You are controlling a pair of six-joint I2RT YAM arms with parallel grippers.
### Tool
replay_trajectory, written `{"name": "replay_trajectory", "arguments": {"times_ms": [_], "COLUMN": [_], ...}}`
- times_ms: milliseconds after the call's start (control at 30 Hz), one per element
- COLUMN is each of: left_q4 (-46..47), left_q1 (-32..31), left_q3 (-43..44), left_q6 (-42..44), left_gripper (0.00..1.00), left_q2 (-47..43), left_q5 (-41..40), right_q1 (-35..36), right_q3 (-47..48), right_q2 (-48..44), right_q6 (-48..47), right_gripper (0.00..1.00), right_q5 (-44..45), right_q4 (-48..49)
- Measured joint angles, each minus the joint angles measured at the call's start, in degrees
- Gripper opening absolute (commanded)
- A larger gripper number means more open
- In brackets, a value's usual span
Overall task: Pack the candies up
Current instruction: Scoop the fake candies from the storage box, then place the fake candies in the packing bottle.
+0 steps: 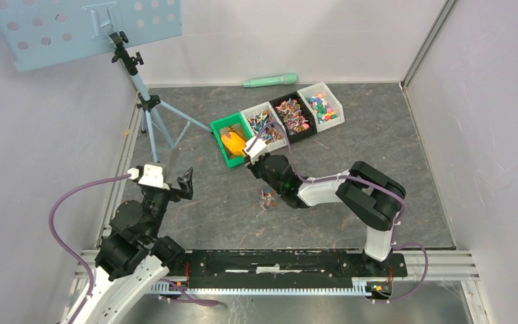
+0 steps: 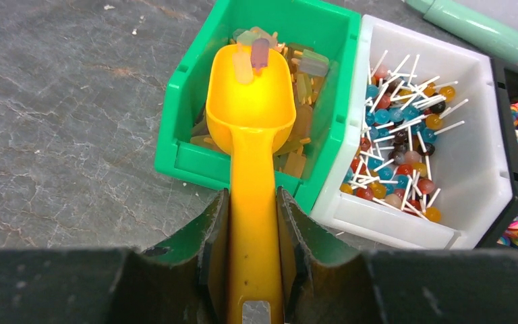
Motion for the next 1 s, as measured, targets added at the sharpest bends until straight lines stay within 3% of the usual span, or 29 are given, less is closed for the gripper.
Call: {"name": "replay_trajectory", "arguments": {"times_ms": [500,733,1000], "left_q4": [0.02,0.07,-0.52], "left_q1": [0.0,0.0,0.0], "left_q3": [-0.22,-0.22,0.48], "left_q6": [0.0,0.0,-1.22], "left_gripper": [1.0,1.0,1.0], "left_q2": [0.31,0.48,1.44], "left_q5": [0.0,0.02,1.4], "right_q1": [-0.81,-0.83,-0.83], "right_q3": [-9.62,-15.82,-24.26], "right_q2": [-8.96,-21.38,-42.64], "right_q6": [-3.3,-5.92,-9.14], "right_gripper": [0.0,0.0,0.0], "right_q5": [-1.11,-2.73,-4.39], "right_q4": [11.23,9.81,-0.74]}}
